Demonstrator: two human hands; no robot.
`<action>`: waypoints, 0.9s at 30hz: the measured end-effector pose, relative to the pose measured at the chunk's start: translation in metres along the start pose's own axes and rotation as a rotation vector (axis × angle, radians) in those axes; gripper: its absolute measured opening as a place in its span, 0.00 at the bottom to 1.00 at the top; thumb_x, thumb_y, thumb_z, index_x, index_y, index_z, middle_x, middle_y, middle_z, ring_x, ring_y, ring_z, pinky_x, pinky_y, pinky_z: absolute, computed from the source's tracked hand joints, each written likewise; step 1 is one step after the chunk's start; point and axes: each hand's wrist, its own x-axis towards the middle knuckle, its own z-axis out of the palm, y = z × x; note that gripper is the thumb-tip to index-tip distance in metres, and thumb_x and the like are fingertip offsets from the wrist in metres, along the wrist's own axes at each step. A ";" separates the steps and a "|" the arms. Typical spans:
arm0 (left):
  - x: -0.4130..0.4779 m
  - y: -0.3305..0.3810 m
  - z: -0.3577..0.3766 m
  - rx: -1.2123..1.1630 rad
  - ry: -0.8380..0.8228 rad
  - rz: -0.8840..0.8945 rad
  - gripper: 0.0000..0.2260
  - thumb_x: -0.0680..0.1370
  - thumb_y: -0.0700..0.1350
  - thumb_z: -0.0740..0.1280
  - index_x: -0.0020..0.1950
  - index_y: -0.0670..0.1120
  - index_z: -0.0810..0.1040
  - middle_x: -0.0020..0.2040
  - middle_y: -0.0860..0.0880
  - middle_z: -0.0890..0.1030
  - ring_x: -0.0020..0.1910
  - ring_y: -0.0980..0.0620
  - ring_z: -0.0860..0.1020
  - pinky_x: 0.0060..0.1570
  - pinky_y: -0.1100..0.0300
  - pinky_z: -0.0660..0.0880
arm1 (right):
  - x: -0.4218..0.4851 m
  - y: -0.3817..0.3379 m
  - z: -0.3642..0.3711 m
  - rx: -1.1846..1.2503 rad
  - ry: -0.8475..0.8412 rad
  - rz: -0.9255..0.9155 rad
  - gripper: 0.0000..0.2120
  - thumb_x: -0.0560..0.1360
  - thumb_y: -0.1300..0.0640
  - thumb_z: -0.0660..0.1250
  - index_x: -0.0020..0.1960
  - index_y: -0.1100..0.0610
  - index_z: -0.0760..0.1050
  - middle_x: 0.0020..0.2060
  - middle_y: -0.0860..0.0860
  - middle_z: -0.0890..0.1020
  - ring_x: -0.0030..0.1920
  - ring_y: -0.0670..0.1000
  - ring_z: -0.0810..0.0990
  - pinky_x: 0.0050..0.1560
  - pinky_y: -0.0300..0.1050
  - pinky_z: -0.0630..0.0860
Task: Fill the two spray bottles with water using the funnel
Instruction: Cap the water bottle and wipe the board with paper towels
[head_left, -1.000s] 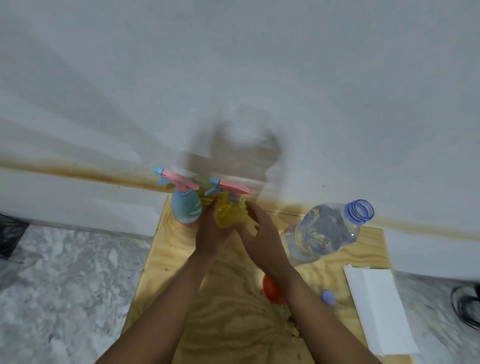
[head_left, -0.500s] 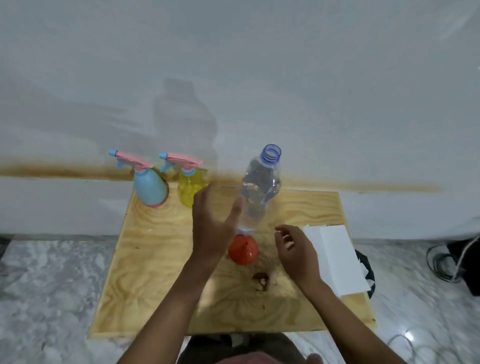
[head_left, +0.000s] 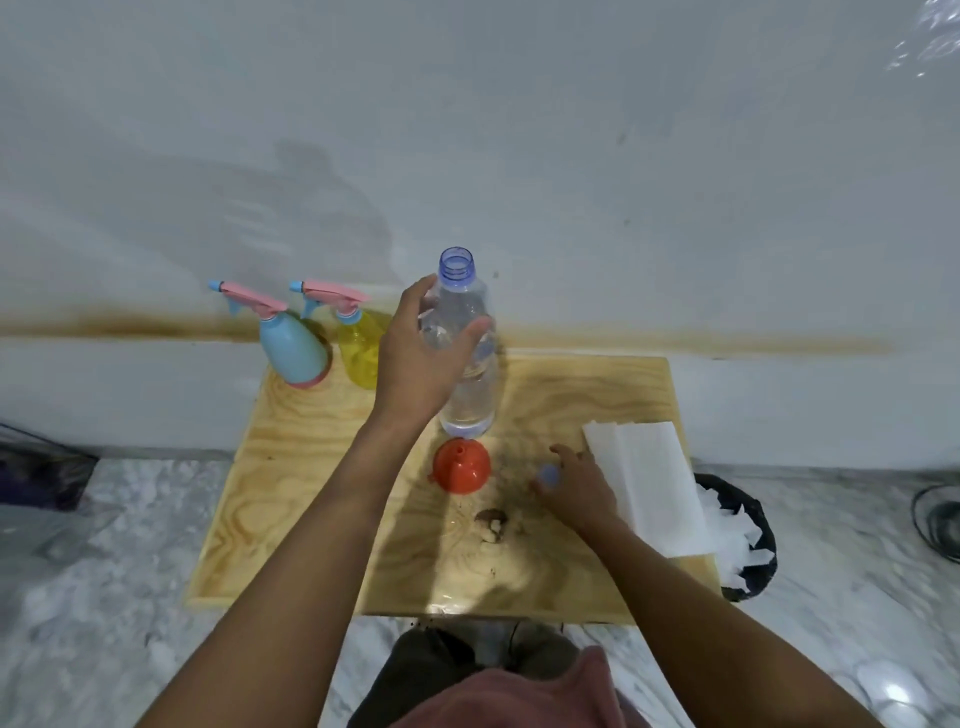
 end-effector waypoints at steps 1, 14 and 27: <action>0.000 0.001 -0.001 -0.002 -0.002 -0.009 0.29 0.72 0.54 0.76 0.70 0.51 0.71 0.61 0.52 0.78 0.60 0.55 0.76 0.59 0.61 0.75 | 0.002 0.000 0.001 -0.005 0.002 -0.021 0.27 0.74 0.45 0.67 0.72 0.48 0.67 0.65 0.53 0.72 0.63 0.57 0.75 0.60 0.52 0.73; 0.001 0.001 0.001 -0.042 0.018 -0.041 0.28 0.71 0.52 0.77 0.68 0.53 0.72 0.58 0.51 0.79 0.58 0.55 0.77 0.54 0.64 0.75 | -0.017 -0.101 -0.105 0.432 0.456 -0.606 0.14 0.70 0.61 0.75 0.55 0.57 0.80 0.48 0.49 0.82 0.42 0.46 0.79 0.35 0.31 0.74; 0.001 0.001 0.004 -0.125 0.033 -0.068 0.26 0.71 0.51 0.77 0.66 0.54 0.73 0.55 0.50 0.79 0.56 0.54 0.77 0.54 0.62 0.75 | -0.030 -0.222 -0.193 -0.038 0.201 -0.948 0.15 0.77 0.53 0.69 0.63 0.51 0.79 0.56 0.46 0.79 0.48 0.41 0.76 0.42 0.25 0.65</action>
